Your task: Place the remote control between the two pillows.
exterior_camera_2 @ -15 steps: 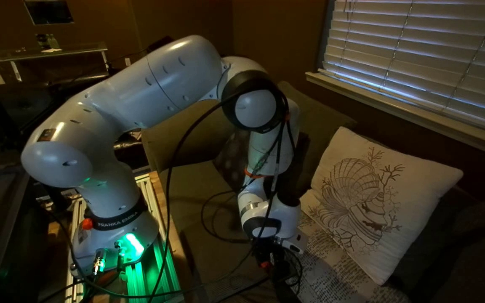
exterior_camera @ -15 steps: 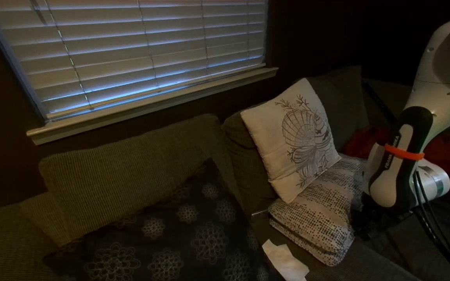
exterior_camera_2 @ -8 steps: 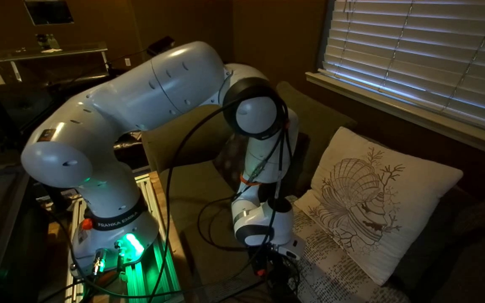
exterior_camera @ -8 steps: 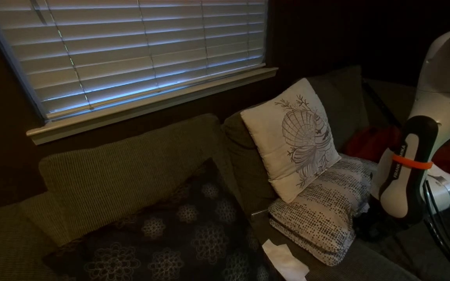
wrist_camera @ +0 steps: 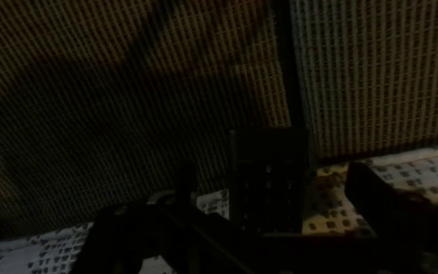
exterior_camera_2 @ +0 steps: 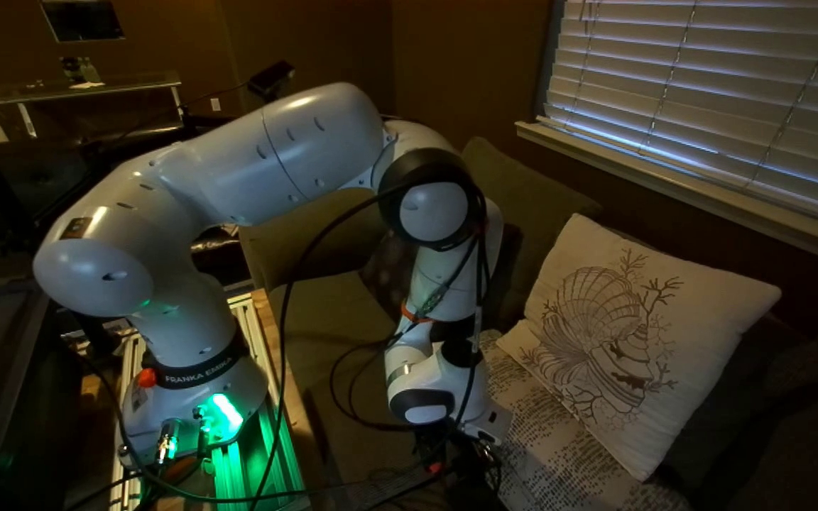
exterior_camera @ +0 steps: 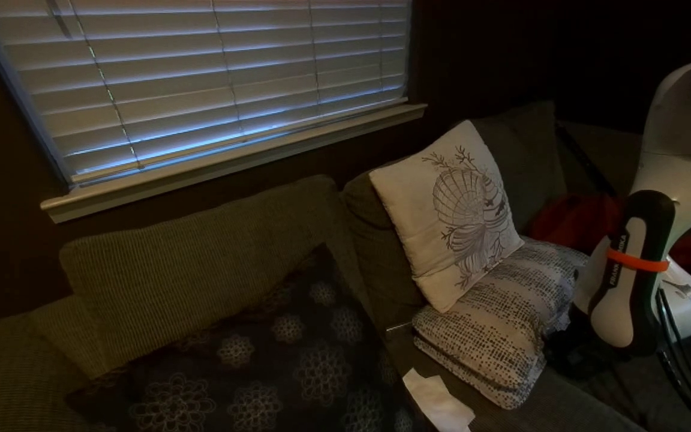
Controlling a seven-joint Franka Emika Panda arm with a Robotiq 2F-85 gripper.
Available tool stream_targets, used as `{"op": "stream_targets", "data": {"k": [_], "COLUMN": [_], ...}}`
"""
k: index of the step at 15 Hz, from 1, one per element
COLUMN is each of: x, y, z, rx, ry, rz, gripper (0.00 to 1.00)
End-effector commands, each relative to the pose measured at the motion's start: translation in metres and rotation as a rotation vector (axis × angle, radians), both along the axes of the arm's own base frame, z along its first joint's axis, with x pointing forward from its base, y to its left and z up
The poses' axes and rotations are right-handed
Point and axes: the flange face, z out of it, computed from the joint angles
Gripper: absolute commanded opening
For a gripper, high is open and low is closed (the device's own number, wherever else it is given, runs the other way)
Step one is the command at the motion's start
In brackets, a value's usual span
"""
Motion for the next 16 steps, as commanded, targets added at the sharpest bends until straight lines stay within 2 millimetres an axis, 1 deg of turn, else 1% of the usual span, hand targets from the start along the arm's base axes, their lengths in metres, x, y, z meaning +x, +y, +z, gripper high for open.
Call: {"op": "stream_targets", "data": {"k": [1, 4, 8, 9, 10, 11, 14, 16], "x": [0.004, 0.008, 0.013, 0.014, 0.014, 0.014, 0.014, 0.012], "y": [-0.002, -0.006, -0.004, -0.003, -0.002, -0.002, -0.002, -0.003], "z": [-0.011, -0.015, -0.02, -0.021, -0.022, -0.022, -0.024, -0.022], "rx": [0.014, 0.022, 0.046, 0.052, 0.055, 0.058, 0.056, 0.05], "ry": [-0.033, -0.045, -0.053, -0.053, -0.052, -0.052, -0.046, -0.043], "rz": [-0.008, -0.017, -0.009, -0.006, -0.005, -0.003, -0.002, -0.003], "gripper": [1.0, 1.0, 1.0, 0.93, 0.74, 0.68, 0.44, 0.32]}}
